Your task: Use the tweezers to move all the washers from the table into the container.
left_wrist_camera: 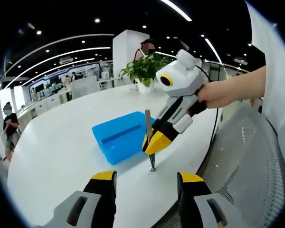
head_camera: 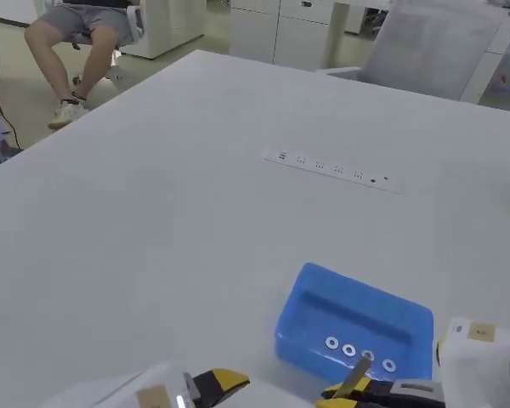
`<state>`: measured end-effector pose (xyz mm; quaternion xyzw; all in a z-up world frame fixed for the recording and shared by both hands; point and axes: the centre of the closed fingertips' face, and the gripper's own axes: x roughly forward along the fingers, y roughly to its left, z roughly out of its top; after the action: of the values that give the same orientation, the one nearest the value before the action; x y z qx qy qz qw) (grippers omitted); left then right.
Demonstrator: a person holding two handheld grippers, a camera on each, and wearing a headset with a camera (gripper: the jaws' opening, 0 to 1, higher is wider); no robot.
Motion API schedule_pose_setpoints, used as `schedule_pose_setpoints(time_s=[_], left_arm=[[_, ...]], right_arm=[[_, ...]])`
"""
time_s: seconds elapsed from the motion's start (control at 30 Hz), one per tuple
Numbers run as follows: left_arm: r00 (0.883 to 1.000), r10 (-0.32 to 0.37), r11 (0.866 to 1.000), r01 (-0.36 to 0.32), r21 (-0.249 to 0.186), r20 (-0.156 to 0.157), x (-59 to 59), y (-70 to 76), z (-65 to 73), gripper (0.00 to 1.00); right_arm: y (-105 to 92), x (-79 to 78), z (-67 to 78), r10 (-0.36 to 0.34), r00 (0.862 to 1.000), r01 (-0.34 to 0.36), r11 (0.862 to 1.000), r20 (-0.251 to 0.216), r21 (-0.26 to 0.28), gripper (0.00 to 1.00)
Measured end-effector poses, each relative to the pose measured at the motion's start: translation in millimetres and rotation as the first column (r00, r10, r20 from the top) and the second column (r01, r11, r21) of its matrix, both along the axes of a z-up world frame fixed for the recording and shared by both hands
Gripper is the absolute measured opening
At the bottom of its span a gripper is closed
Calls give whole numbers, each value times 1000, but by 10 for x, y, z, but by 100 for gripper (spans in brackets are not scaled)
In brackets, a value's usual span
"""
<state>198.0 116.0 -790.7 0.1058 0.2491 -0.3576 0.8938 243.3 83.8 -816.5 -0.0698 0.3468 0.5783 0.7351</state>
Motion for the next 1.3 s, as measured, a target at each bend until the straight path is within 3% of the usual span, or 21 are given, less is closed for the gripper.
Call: schedule_pose_setpoints(time_s=[0.2, 0.33, 0.43, 0.53, 0.77, 0.83, 0.9, 1.1, 1.23, 1.3], left_arm=[[1000, 1, 1000, -1, 2, 0, 1, 4, 0, 50], [1000, 2, 1000, -2, 3, 0, 2, 7, 0, 50], [1000, 3, 1000, -3, 3, 2, 5, 13, 1, 49], [1000, 2, 1000, -2, 5, 1, 3, 14, -1, 49], [1000, 8, 1000, -8, 5, 4, 8, 17, 7, 49], [1000, 7, 1000, -7, 4, 4, 6, 14, 8, 49], [1000, 1, 1000, -1, 3, 4, 1, 4, 11, 49], [1000, 4, 1000, -4, 1, 5, 4, 7, 11, 50], [1000, 2, 1000, -2, 2, 6, 3, 4, 11, 49], [1000, 2, 1000, -2, 1, 4, 0, 3, 9, 49]], right_arm=[[24, -50, -25, 28, 1000, -28, 1000, 12, -3, 4], [45, -117, -30, 127, 986, -123, 991, 112, -46, 4], [90, -206, -33, 230, 951, -214, 972, 204, -100, 4], [133, -282, -39, 275, 929, -252, 960, 249, -119, 4], [98, -302, -39, 283, 911, -254, 958, 300, -130, 3], [85, -303, -39, 307, 894, -272, 951, 326, -150, 3], [83, -345, -41, 356, 862, -314, 934, 360, -173, 3], [62, -416, -38, 404, 829, -339, 913, 386, -227, 3], [61, -414, 54, 382, 836, -326, 923, 393, -204, 3], [52, -395, 77, 363, 852, -311, 930, 376, -194, 3]])
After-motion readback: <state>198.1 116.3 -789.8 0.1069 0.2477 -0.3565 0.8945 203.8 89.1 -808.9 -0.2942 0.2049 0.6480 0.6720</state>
